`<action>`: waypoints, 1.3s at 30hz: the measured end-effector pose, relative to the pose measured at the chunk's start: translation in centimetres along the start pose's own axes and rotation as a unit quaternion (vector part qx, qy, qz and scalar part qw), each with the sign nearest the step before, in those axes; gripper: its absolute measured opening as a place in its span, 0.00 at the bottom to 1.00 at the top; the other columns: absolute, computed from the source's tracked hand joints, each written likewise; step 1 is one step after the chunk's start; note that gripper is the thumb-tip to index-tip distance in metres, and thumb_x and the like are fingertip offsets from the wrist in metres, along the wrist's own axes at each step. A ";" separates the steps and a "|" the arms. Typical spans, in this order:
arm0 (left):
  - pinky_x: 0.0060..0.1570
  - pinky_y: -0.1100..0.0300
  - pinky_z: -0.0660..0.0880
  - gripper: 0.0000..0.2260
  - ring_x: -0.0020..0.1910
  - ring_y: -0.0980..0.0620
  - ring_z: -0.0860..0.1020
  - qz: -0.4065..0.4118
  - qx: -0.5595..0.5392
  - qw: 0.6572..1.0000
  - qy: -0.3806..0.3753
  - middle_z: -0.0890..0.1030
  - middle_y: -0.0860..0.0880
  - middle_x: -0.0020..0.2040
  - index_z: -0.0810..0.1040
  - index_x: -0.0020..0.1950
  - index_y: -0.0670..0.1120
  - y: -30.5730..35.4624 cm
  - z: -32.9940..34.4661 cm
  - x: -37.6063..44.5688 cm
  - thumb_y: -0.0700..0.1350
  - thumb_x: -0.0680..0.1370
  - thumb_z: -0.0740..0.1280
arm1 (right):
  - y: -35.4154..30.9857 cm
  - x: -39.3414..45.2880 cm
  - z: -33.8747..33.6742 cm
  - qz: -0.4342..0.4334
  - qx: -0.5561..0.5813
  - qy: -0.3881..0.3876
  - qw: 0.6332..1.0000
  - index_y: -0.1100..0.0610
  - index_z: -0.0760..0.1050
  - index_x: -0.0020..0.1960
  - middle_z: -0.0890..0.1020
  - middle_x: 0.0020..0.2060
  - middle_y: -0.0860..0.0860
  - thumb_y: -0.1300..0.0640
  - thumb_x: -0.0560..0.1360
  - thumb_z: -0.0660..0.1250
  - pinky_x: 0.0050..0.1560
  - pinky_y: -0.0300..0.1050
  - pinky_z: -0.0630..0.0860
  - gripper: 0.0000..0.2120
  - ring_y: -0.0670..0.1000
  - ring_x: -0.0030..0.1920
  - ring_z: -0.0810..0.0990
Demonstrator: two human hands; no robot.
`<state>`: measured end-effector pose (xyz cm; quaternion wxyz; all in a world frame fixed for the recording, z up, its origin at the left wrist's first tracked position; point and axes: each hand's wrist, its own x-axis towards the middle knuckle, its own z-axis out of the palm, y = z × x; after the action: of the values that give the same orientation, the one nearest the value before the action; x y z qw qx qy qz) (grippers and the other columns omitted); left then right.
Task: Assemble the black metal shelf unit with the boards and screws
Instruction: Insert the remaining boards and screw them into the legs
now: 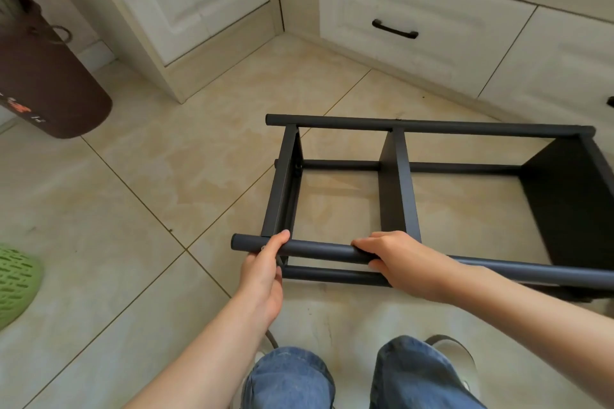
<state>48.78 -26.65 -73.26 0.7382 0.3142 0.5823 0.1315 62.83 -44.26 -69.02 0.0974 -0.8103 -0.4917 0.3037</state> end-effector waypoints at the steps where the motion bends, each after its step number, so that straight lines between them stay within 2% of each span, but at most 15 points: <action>1: 0.67 0.58 0.64 0.16 0.50 0.57 0.73 0.004 0.008 1.000 -0.001 0.78 0.49 0.54 0.72 0.50 0.49 0.3 0.1 -0.1 0.45 0.71 0.77 | -0.1 0.0 -0.3 0.000 -0.002 0.000 1.000 0.51 0.73 0.64 0.78 0.52 0.48 0.60 0.82 0.58 0.53 0.49 0.77 0.13 0.50 0.49 0.78; 5: 0.69 0.54 0.63 0.16 0.51 0.55 0.74 0.030 0.052 0.998 0.004 0.79 0.49 0.54 0.73 0.51 0.49 2.1 0.6 -0.9 0.49 0.71 0.78 | -0.8 -0.1 -2.0 0.000 0.001 0.009 1.000 0.52 0.75 0.60 0.79 0.49 0.49 0.60 0.81 0.58 0.50 0.51 0.78 0.11 0.51 0.47 0.78; 9: 0.64 0.52 0.63 0.19 0.59 0.48 0.74 0.085 0.092 0.992 0.003 0.80 0.50 0.56 0.76 0.57 0.48 5.2 2.0 -2.8 0.53 0.71 0.78 | -1.7 -0.4 -4.6 -0.001 0.013 0.039 0.999 0.53 0.75 0.58 0.81 0.48 0.51 0.60 0.81 0.59 0.48 0.51 0.79 0.09 0.52 0.46 0.80; 13: 0.60 0.52 0.61 0.16 0.58 0.50 0.74 0.154 0.105 0.982 -0.017 0.80 0.53 0.55 0.77 0.54 0.52 9.2 3.6 -5.8 0.54 0.72 0.77 | -3.0 -1.0 -7.7 -0.003 0.035 0.079 0.996 0.55 0.76 0.62 0.82 0.49 0.51 0.59 0.81 0.62 0.52 0.50 0.79 0.11 0.51 0.48 0.81; 16: 0.61 0.52 0.61 0.19 0.57 0.50 0.73 0.203 0.109 0.973 -0.032 0.79 0.56 0.54 0.78 0.61 0.52 12.3 5.2 -8.5 0.54 0.73 0.76 | -4.1 -1.6 -10.4 -0.004 0.052 0.105 0.993 0.54 0.76 0.63 0.83 0.51 0.51 0.60 0.81 0.63 0.55 0.44 0.79 0.13 0.49 0.51 0.81; 18: 0.65 0.49 0.62 0.23 0.54 0.54 0.74 0.234 0.108 0.965 -0.051 0.78 0.58 0.54 0.76 0.68 0.56 14.0 6.2 -10.5 0.52 0.74 0.76 | -4.7 -2.2 -11.9 -0.002 0.057 0.119 0.991 0.53 0.76 0.65 0.82 0.51 0.49 0.59 0.80 0.64 0.54 0.38 0.77 0.14 0.47 0.51 0.80; 20: 0.67 0.49 0.62 0.25 0.49 0.60 0.74 0.258 0.102 0.958 -0.075 0.78 0.60 0.53 0.74 0.70 0.59 15.3 7.2 -12.3 0.50 0.74 0.76 | -5.4 -2.8 -13.3 0.005 0.062 0.130 0.990 0.52 0.75 0.66 0.81 0.52 0.48 0.59 0.80 0.64 0.54 0.34 0.73 0.15 0.46 0.52 0.79; 23: 0.67 0.51 0.62 0.26 0.50 0.58 0.73 0.287 0.107 0.947 -0.097 0.77 0.60 0.53 0.73 0.72 0.59 16.8 8.4 -14.9 0.49 0.75 0.76 | -6.2 -4.0 -14.9 0.016 0.062 0.139 0.988 0.51 0.73 0.67 0.80 0.54 0.48 0.59 0.81 0.64 0.55 0.34 0.71 0.16 0.46 0.56 0.78; 28: 0.57 0.55 0.62 0.26 0.46 0.61 0.72 0.351 0.132 0.919 -0.117 0.77 0.60 0.52 0.73 0.72 0.59 18.5 9.5 -18.5 0.49 0.76 0.75 | -7.5 -6.0 -17.1 0.014 0.061 0.155 0.986 0.52 0.71 0.68 0.79 0.58 0.49 0.59 0.81 0.64 0.53 0.30 0.68 0.17 0.48 0.59 0.78; 31: 0.55 0.59 0.64 0.25 0.49 0.60 0.74 0.386 0.154 0.901 -0.126 0.78 0.57 0.54 0.74 0.71 0.59 19.4 9.8 -20.4 0.49 0.75 0.75 | -8.4 -7.2 -18.2 0.007 0.074 0.161 0.984 0.54 0.71 0.68 0.80 0.59 0.52 0.60 0.80 0.65 0.55 0.35 0.73 0.17 0.50 0.60 0.79; 33: 0.55 0.61 0.68 0.23 0.55 0.55 0.76 0.409 0.169 0.888 -0.128 0.79 0.54 0.56 0.76 0.69 0.59 19.7 9.9 -21.2 0.49 0.75 0.75 | -8.9 -8.0 -18.7 0.009 0.087 0.162 0.983 0.55 0.71 0.68 0.80 0.59 0.52 0.60 0.79 0.66 0.56 0.38 0.76 0.17 0.51 0.59 0.79; 35: 0.67 0.54 0.68 0.22 0.67 0.47 0.73 0.430 0.192 0.873 -0.125 0.79 0.54 0.58 0.76 0.66 0.61 19.9 9.8 -21.9 0.50 0.75 0.76 | -9.3 -8.8 -18.9 0.010 0.110 0.160 0.981 0.55 0.72 0.68 0.80 0.59 0.53 0.60 0.79 0.67 0.57 0.41 0.77 0.18 0.51 0.59 0.80; 36: 0.73 0.47 0.64 0.22 0.72 0.45 0.69 0.439 0.206 0.865 -0.125 0.79 0.54 0.59 0.76 0.66 0.62 20.0 9.8 -22.3 0.51 0.74 0.76 | -9.5 -9.2 -19.0 0.010 0.120 0.162 0.979 0.55 0.72 0.67 0.80 0.59 0.53 0.61 0.78 0.68 0.56 0.41 0.78 0.18 0.51 0.59 0.80; 37: 0.75 0.42 0.60 0.22 0.75 0.43 0.65 0.446 0.220 0.858 -0.125 0.79 0.53 0.60 0.76 0.66 0.63 20.0 9.8 -22.6 0.51 0.74 0.76 | -9.7 -9.7 -19.1 0.009 0.130 0.163 0.978 0.55 0.72 0.67 0.80 0.59 0.52 0.61 0.78 0.68 0.56 0.41 0.78 0.18 0.51 0.59 0.81; 39: 0.76 0.39 0.59 0.22 0.76 0.41 0.63 0.459 0.244 0.844 -0.134 0.79 0.52 0.63 0.76 0.65 0.63 20.0 9.9 -23.7 0.52 0.74 0.76 | -9.9 -10.8 -19.2 0.009 0.158 0.163 0.974 0.55 0.73 0.66 0.81 0.59 0.52 0.62 0.77 0.69 0.55 0.41 0.79 0.18 0.51 0.58 0.81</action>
<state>54.73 -27.62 -41.25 0.5634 0.7303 0.2802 0.2658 63.22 -45.82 -44.93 0.3003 -0.8279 -0.4074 0.2418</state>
